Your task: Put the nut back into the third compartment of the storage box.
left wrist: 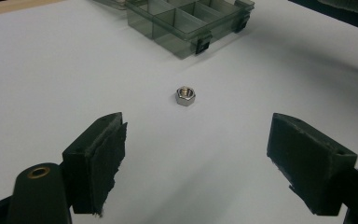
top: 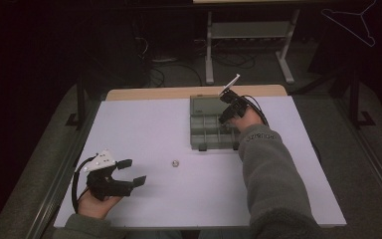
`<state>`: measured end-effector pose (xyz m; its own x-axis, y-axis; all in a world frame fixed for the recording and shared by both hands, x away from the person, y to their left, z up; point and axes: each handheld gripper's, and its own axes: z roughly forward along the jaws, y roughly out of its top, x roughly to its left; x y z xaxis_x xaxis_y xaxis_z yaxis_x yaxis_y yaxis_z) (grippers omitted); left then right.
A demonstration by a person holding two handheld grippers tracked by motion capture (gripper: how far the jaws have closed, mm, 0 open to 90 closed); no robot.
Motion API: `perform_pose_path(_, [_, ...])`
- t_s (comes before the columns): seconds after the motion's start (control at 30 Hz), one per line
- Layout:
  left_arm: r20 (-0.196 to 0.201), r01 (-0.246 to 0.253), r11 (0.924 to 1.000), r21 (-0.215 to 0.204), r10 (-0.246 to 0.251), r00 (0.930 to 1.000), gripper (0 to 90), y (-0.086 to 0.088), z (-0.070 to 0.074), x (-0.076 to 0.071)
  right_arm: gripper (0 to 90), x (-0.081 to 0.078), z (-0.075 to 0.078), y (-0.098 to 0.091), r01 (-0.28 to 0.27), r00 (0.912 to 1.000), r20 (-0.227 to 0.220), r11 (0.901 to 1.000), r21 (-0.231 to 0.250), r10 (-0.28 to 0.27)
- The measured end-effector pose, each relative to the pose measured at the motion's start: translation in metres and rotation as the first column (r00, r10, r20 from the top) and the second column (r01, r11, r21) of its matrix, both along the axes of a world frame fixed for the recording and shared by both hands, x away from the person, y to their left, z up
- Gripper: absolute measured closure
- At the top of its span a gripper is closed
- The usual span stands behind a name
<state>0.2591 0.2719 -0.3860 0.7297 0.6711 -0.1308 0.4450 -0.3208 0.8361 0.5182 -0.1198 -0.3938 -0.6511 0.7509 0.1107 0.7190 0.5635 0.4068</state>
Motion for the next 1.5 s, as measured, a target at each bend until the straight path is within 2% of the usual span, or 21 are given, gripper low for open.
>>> perform_pose_path(0.17, [0.000,-0.001,1.0000,-0.001,0.001,1.0000,18.5,-0.001,0.000,0.000,63.6,-0.008,0.012,0.000,-0.028,0.9995,0.018,0.9996,0.004,0.027])
perform_pose_path(0.37, [-0.002,-0.002,1.0000,0.000,0.002,1.0000,18.5,-0.002,0.000,-0.001,60.9,-0.027,0.032,0.008,-0.089,0.9950,0.047,0.9956,0.028,0.088])
perform_pose_path(0.5, [0.000,-0.001,1.0000,0.003,0.001,1.0000,18.5,-0.002,0.000,-0.001,59.2,-0.044,0.045,0.021,-0.152,0.9863,0.072,0.9869,0.053,0.148])
perform_pose_path(0.63, [-0.002,-0.003,1.0000,0.002,0.003,1.0000,18.5,-0.002,0.000,-0.001,57.3,-0.061,0.049,0.037,-0.218,0.9736,0.084,0.9742,0.060,0.212])
perform_pose_path(0.83, [0.001,0.000,0.9999,0.012,0.000,1.0000,18.5,-0.001,0.000,-0.001,54.8,-0.086,0.049,0.065,-0.320,0.9454,0.082,0.9456,0.056,0.315])
perform_pose_path(1.1, [0.004,0.000,1.0000,0.009,0.000,1.0000,18.5,-0.001,0.000,0.000,54.0,-0.110,0.039,0.100,-0.408,0.9119,0.072,0.9121,0.044,0.404])
perform_pose_path(1.4, [0.001,-0.003,1.0000,0.007,0.003,1.0000,18.5,-0.001,0.000,0.000,54.5,-0.117,0.017,0.124,-0.443,0.8966,0.021,0.8960,0.032,0.442])
perform_pose_path(1.5, [0.003,0.000,1.0000,0.008,0.000,1.0000,18.5,-0.001,0.000,0.000,54.8,-0.118,0.011,0.131,-0.457,0.8897,0.017,0.8893,0.026,0.456])
